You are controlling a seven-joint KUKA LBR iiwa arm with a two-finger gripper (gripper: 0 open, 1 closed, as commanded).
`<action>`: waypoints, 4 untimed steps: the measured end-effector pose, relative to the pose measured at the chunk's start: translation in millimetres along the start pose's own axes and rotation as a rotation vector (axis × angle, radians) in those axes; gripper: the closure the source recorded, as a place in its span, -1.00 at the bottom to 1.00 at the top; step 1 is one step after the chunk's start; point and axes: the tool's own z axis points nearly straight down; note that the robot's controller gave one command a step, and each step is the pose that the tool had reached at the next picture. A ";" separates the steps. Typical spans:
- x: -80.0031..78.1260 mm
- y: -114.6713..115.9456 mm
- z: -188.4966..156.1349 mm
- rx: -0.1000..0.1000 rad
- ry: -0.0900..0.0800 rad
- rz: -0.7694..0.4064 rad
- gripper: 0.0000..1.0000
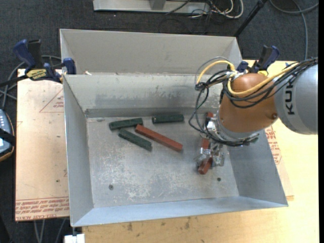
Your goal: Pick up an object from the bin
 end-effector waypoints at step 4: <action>61.9 3.5 -115.1 -0.009 -0.003 -1.128 1.00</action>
Offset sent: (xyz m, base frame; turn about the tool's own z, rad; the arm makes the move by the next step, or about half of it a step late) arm 0.0117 -0.0135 -0.0003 -0.5296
